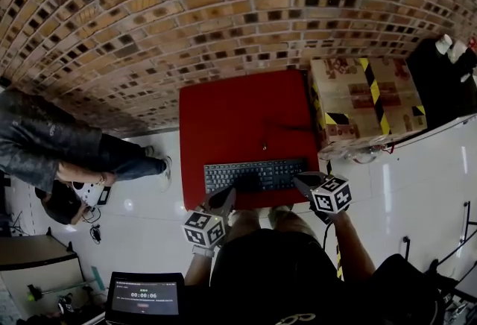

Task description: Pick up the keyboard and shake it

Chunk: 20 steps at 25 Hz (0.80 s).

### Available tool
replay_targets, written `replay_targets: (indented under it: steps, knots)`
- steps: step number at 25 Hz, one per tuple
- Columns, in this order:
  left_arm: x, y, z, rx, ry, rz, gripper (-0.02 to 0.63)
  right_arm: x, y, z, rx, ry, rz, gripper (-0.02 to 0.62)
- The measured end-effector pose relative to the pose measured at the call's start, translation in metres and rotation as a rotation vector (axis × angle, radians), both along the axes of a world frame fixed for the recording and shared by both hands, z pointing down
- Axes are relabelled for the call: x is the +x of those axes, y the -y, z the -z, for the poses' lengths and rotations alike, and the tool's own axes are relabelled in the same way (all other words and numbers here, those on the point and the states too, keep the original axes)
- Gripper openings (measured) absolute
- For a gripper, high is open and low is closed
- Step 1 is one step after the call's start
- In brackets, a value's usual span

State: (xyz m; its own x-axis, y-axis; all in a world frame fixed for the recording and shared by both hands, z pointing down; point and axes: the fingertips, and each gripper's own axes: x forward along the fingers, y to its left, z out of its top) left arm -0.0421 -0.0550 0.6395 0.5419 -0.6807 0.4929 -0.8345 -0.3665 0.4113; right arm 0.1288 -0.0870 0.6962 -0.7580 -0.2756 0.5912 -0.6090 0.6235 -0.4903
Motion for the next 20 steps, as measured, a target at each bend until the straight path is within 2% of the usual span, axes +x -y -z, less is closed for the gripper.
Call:
replay_targets:
  steps: [5,9,11,13,20]
  knots:
    - [-0.007,0.009,-0.020,-0.028,0.013,-0.060,0.017,-0.003,0.003,-0.017,-0.040,-0.040,-0.059,-0.009]
    - [-0.033,0.010,-0.044,-0.080,0.012,-0.029,0.017,0.006,-0.005,-0.038,-0.081,-0.079,-0.139,-0.009]
    - [-0.045,0.007,-0.060,-0.122,0.012,-0.019,0.050,0.014,-0.006,-0.046,-0.108,-0.085,-0.173,-0.009]
    - [-0.058,0.005,-0.079,-0.170,0.013,-0.006,0.082,0.023,-0.004,-0.056,-0.138,-0.099,-0.194,0.089]
    - [-0.108,-0.004,-0.151,-0.322,0.022,0.111,0.212,0.043,0.006,-0.107,-0.181,-0.249,-0.152,0.265]
